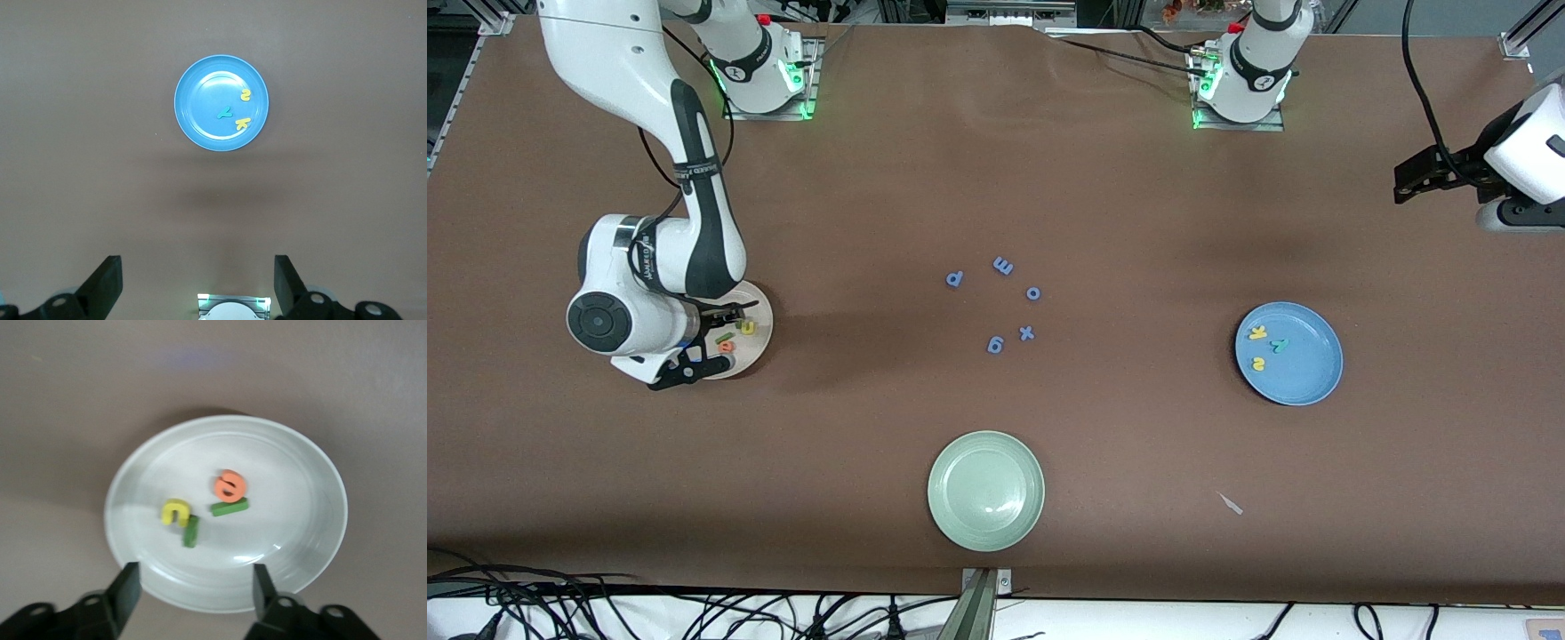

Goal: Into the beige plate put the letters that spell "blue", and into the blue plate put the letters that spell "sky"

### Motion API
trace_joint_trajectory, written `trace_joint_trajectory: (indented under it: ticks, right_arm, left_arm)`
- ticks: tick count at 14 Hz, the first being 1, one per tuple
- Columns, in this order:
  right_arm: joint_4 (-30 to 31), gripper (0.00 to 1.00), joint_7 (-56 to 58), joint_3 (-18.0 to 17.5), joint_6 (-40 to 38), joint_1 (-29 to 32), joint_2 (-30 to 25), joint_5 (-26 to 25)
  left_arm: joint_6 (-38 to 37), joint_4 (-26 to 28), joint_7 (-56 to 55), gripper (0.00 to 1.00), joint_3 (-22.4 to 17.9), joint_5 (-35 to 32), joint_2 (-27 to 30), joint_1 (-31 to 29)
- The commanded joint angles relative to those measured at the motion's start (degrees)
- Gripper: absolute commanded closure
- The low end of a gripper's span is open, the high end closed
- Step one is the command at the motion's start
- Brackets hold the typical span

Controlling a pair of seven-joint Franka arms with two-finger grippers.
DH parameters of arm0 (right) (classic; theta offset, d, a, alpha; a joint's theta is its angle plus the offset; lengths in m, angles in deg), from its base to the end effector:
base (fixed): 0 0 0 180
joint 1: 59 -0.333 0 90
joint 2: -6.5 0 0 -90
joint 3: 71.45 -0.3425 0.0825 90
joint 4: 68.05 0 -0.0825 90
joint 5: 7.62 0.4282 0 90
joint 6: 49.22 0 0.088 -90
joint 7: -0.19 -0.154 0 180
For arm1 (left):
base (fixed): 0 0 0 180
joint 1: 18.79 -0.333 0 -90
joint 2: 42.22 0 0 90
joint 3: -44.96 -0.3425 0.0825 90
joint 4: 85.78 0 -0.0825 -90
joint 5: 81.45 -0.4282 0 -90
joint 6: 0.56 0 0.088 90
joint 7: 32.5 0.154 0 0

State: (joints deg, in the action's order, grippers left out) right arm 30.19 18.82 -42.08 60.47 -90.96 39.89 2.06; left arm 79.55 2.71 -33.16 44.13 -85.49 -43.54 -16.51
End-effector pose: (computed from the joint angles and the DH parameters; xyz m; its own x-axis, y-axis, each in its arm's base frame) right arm 0.6626 0.0662 0.2160 0.9014 0.2898 -0.3216 0.3181 -0.9473 0.0379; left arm 0.5792 -0.0030 0.5912 0.9859 -0.0013 -0.1672 -0.0137 -0.9973 -0.0727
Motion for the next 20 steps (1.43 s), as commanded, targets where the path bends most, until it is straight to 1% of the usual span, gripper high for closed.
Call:
trace_joint_trajectory:
  ticks: [1, 3, 4, 6, 7, 8, 9, 10, 11, 12, 13, 15, 16, 18, 20]
  right_arm:
    - [-5.1, 0.00, -1.4, -0.2, -5.8, -0.1, -0.2, 1.0]
    - [-7.2, 0.00, -6.0, -0.6, -8.4, -1.3, -0.3, 1.0]
    - [-8.1, 0.00, -8.0, -0.7, -11.1, -1.7, -0.4, 1.0]
    - [-10.9, 0.00, -10.4, -0.7, -14.0, -2.4, -0.4, 1.0]
    - [-11.0, 0.00, -10.9, -0.8, -14.7, -2.6, -0.7, 1.0]
    - [-11.0, 0.00, -10.9, -0.7, -14.8, -2.7, -1.5, 1.0]
    - [-11.0, 0.00, -11.0, -0.9, -14.8, -2.8, -2.3, 1.0]
    - [-10.4, 0.00, -12.4, -1.8, -14.8, -2.8, -3.4, 0.9]
    - [-10.3, 0.00, -14.3, -3.8, -14.9, -1.9, -5.1, 0.7]
    - [-9.9, 0.00, -16.5, -6.9, -15.6, 0.7, -7.3, 0.0]
    - [-9.5, 0.00, -18.1, -12.3, -16.4, 4.2, -9.5, -1.2]
    - [-7.8, 0.00, -21.0, -22.4, -17.3, 12.8, -14.0, -6.5]
    - [-6.8, 0.00, -22.7, -24.9, -17.8, 15.1, -16.1, -8.7]
    - [-5.1, 0.00, -22.9, -26.4, -17.6, 18.4, -21.1, -9.2]
    - [-4.7, 0.00, -22.8, -29.0, -17.8, 23.3, -24.9, -9.3]
  left_arm:
    - [-0.4, -1.9, 0.9, 0.00, 0.3, 1.6, -0.8, -0.4]
    - [-0.4, -1.7, 0.9, 0.00, 0.4, 3.0, -0.7, -0.3]
    - [-0.3, -1.3, 0.9, 0.00, 0.4, 3.6, -0.4, -0.4]
    - [0.5, 0.1, 0.9, 0.00, 1.2, 3.5, 0.7, -0.4]
    - [2.8, 3.4, 0.8, 0.00, 2.1, 3.2, 3.1, -0.4]
    - [6.1, 9.0, 0.8, 0.00, 2.3, 3.2, 7.1, -0.4]
    - [8.6, 13.5, 0.8, 0.00, 2.3, 2.9, 10.2, -0.4]
    - [8.9, 14.3, 0.8, 0.00, 2.4, 2.9, 10.7, -0.4]
    - [8.9, 14.3, 0.7, 0.00, 2.3, 2.8, 10.6, -0.4]
    - [8.8, 14.2, 0.8, 0.00, 2.3, 2.8, 10.5, -0.5]
    - [8.8, 14.0, 0.7, 0.00, 2.2, 2.8, 10.5, -0.4]
    - [8.2, 11.7, 0.1, 0.00, 2.3, 2.8, 9.1, -0.4]
    - [8.1, 10.9, 0.0, 0.00, 2.4, 2.8, 8.6, -0.4]
    - [8.1, 10.4, 0.0, 0.00, 2.4, 2.8, 8.4, -0.3]
    - [8.1, 7.5, -0.1, 0.00, 2.4, 2.8, 6.3, 0.1]
